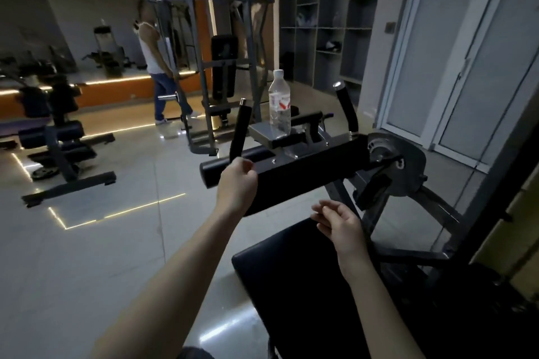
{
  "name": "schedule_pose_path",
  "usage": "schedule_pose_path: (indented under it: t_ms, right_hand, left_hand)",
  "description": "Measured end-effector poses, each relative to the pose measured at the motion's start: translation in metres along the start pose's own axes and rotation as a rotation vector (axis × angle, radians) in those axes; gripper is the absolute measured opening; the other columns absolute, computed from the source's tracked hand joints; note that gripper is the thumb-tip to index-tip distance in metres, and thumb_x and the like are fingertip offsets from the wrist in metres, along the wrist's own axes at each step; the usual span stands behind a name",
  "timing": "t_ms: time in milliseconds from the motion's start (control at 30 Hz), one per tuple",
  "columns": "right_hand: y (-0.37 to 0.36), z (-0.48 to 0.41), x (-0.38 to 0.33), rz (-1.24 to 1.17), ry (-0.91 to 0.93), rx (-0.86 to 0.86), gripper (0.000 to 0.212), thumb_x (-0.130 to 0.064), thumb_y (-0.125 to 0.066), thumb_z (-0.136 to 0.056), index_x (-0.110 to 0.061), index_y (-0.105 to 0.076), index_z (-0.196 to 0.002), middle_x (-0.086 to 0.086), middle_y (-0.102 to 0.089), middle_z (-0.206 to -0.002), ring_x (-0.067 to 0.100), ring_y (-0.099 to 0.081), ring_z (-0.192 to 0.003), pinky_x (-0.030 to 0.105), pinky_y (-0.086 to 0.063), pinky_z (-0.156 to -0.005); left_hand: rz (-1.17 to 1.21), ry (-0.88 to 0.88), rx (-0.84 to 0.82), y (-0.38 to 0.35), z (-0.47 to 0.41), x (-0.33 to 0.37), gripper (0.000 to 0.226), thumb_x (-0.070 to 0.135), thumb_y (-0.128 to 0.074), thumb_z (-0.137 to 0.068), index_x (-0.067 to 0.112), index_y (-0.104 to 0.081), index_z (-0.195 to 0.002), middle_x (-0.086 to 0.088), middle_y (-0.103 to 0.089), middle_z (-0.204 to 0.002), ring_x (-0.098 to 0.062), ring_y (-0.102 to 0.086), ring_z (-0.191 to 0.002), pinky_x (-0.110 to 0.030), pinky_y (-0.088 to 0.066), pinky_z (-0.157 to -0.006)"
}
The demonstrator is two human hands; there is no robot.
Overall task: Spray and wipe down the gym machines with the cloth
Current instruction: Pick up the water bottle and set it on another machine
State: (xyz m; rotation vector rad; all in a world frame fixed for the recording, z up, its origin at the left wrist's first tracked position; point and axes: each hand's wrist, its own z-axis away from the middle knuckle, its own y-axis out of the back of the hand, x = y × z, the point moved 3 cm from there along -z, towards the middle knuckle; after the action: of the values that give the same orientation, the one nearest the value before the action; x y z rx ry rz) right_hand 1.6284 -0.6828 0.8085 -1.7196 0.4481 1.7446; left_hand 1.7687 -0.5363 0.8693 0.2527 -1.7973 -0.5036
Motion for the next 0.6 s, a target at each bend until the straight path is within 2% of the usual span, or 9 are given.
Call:
schedule_pose_path:
  t_ms: [33, 67, 167, 267, 333, 400, 467, 600]
  right_hand:
    - [-0.011, -0.031, -0.001, -0.004, 0.013, 0.000, 0.021, -0.007, -0.045, -0.096, -0.018, -0.063, -0.093, 0.001, -0.069, -0.097, 0.015, -0.064, -0.091, 0.028, -0.047, -0.084]
    - [-0.015, -0.042, -0.003, 0.000, 0.014, 0.007, 0.021, -0.007, -0.045, -0.096, -0.018, -0.063, -0.093, 0.001, -0.069, -0.097, 0.015, -0.064, -0.090, 0.028, -0.047, -0.082]
    - [-0.036, -0.100, -0.011, 0.003, 0.016, 0.001, 0.021, -0.007, -0.046, -0.096, -0.019, -0.063, -0.093, 0.001, -0.068, -0.097, 0.013, -0.064, -0.088, 0.026, -0.048, -0.080]
    - [-0.055, -0.152, -0.026, 0.026, 0.028, -0.020, 0.020, -0.007, -0.046, -0.096, -0.019, -0.062, -0.093, -0.001, -0.068, -0.096, 0.013, -0.064, -0.089, 0.028, -0.047, -0.084]
    - [-0.065, -0.181, -0.035, 0.046, 0.042, -0.032, 0.020, -0.007, -0.046, -0.096, -0.019, -0.061, -0.092, -0.001, -0.068, -0.095, 0.012, -0.063, -0.086, 0.025, -0.047, -0.080]
    - [-0.073, -0.205, -0.041, 0.049, 0.060, -0.042, 0.019, -0.006, -0.047, -0.096, -0.018, -0.061, -0.092, 0.002, -0.067, -0.095, 0.012, -0.063, -0.083, 0.019, -0.047, -0.071]
    - [-0.083, -0.230, -0.042, 0.038, 0.074, -0.043, 0.019, -0.004, -0.048, -0.095, -0.017, -0.061, -0.092, 0.004, -0.066, -0.095, 0.012, -0.062, -0.082, 0.016, -0.047, -0.067]
    - [-0.104, -0.277, -0.051, 0.145, 0.168, -0.028, 0.016, -0.008, -0.053, -0.093, -0.021, -0.062, -0.093, 0.002, -0.065, -0.098, 0.015, -0.061, -0.090, 0.022, -0.047, -0.076]
  left_hand:
    - [-0.098, -0.058, 0.045, -0.005, -0.031, 0.004, 0.023, 0.012, -0.049, -0.091, 0.009, -0.058, -0.112, -0.011, -0.061, -0.104, -0.022, -0.058, -0.086, -0.034, -0.049, -0.071]
    - [-0.184, -0.108, 0.087, -0.006, -0.045, 0.009, 0.027, 0.013, -0.050, -0.090, 0.009, -0.054, -0.116, -0.012, -0.057, -0.110, -0.024, -0.056, -0.093, -0.036, -0.048, -0.076]
    - [-0.403, -0.173, 0.151, -0.017, -0.111, 0.017, 0.053, 0.020, -0.054, -0.087, 0.011, -0.037, -0.136, -0.011, -0.040, -0.133, -0.029, -0.039, -0.123, -0.046, -0.039, -0.101]
    - [-0.502, -0.197, 0.131, -0.027, -0.171, 0.026, 0.062, 0.029, -0.053, -0.090, 0.016, -0.024, -0.144, -0.009, -0.034, -0.140, -0.029, -0.035, -0.128, -0.048, -0.037, -0.102]
    - [-0.489, -0.217, 0.108, -0.035, -0.200, 0.029, 0.052, 0.030, -0.051, -0.093, 0.015, -0.030, -0.138, -0.013, -0.042, -0.130, -0.030, -0.048, -0.116, -0.047, -0.046, -0.093]
    - [-0.417, -0.301, 0.184, -0.039, -0.213, 0.028, 0.030, 0.023, -0.051, -0.094, 0.007, -0.043, -0.118, -0.015, -0.053, -0.108, -0.031, -0.059, -0.091, -0.041, -0.053, -0.072]
    - [-0.385, -0.421, 0.288, -0.040, -0.222, 0.019, 0.018, 0.014, -0.054, -0.092, 0.004, -0.046, -0.105, -0.018, -0.059, -0.092, -0.032, -0.061, -0.071, -0.032, -0.046, -0.055]
    - [-0.326, -0.545, 0.298, -0.048, -0.237, 0.002, 0.022, 0.011, -0.058, -0.089, 0.010, -0.041, -0.102, -0.018, -0.060, -0.086, -0.031, -0.057, -0.058, -0.029, -0.045, -0.049]
